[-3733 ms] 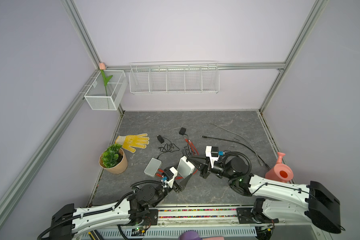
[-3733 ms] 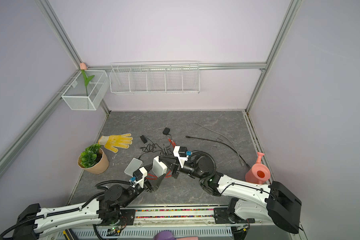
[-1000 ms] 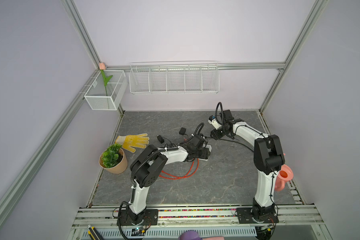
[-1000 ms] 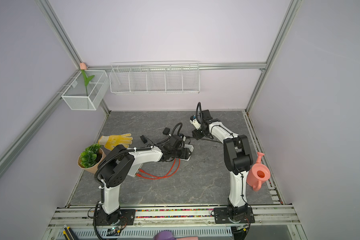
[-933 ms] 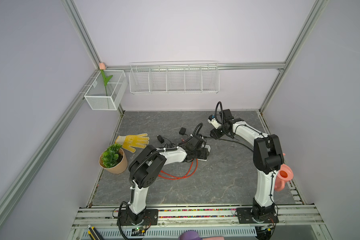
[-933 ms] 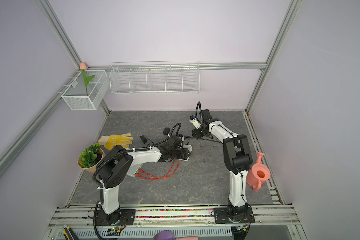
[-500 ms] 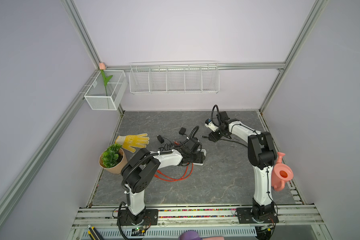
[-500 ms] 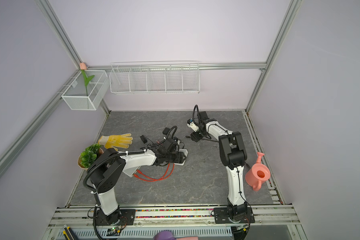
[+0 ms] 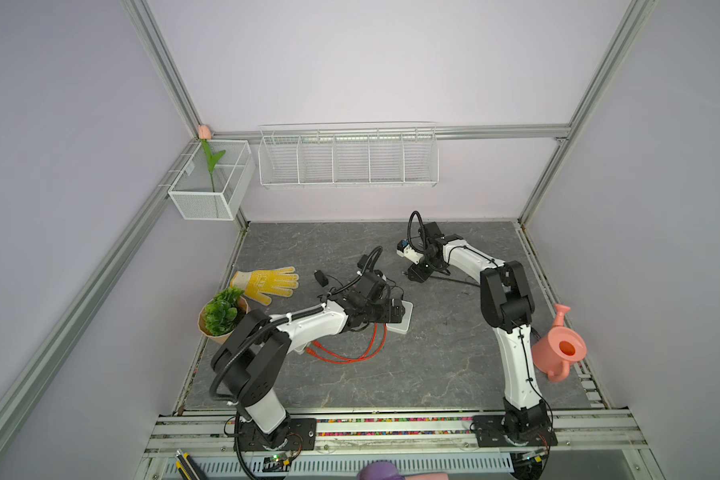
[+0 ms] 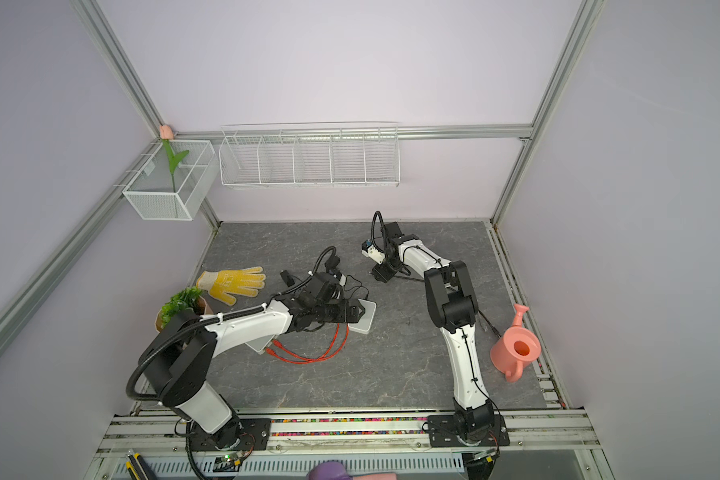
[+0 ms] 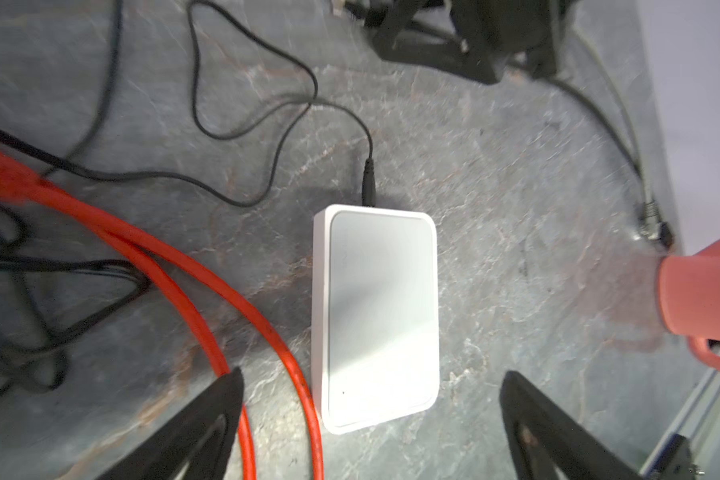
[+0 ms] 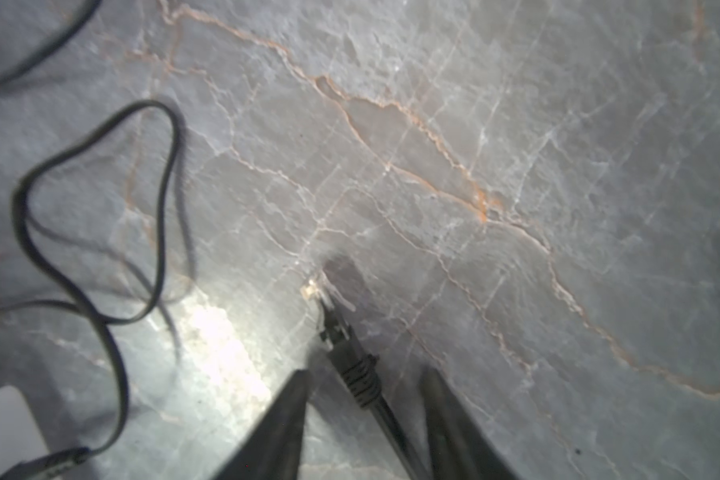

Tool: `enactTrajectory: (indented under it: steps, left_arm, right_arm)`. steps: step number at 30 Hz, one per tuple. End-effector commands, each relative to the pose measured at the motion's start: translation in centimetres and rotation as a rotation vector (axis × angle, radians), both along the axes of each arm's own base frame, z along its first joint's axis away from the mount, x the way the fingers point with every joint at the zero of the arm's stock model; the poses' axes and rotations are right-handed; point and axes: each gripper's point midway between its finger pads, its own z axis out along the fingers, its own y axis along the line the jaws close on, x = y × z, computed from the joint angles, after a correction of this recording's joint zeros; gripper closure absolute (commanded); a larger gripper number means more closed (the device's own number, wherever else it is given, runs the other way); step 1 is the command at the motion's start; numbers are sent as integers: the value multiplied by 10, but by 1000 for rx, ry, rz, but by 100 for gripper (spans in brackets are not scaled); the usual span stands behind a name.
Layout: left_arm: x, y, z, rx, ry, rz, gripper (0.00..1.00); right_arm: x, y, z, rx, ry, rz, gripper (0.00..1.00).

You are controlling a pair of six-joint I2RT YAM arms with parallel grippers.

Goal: Insert the plug into the switch port
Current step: 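Grasp the black ethernet cable plug with the right gripper, then lift the black ethernet plug toward the white box while left gripper approaches it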

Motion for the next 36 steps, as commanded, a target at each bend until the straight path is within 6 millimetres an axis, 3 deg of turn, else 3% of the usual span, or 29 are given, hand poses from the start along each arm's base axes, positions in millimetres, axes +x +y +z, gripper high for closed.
enactTrajectory:
  steps: [1,5,7,10,15,20,22,29,36]
  left_arm:
    - [4,14,32,-77,-34,33,6]
    - [3,24,67,-134,-119,22,7]
    - [0,23,84,-162,-167,-12,7]
    - [-5,21,106,-205,-224,-49,9]
    - [-11,12,131,-301,-289,-116,19]
    - [-16,-5,153,-400,-308,-200,30]
    - [-18,-11,161,-440,-310,-222,32]
    - [-17,-21,172,-490,-308,-249,36]
    - [-14,-28,172,-509,-283,-255,43]
  right_arm:
    - [-17,-8,-25,-68,90,23,72]
    - [-16,-15,-14,-103,20,-25,93]
    - [-15,-18,8,-98,-69,-62,94]
    - [-25,-12,61,-41,-256,-80,94]
    - [-78,4,139,82,-501,-50,94]
    - [-139,20,183,245,-647,32,94]
    - [-153,21,197,292,-679,49,94]
    - [-181,13,202,314,-682,72,94]
    - [-189,16,207,325,-695,85,94]
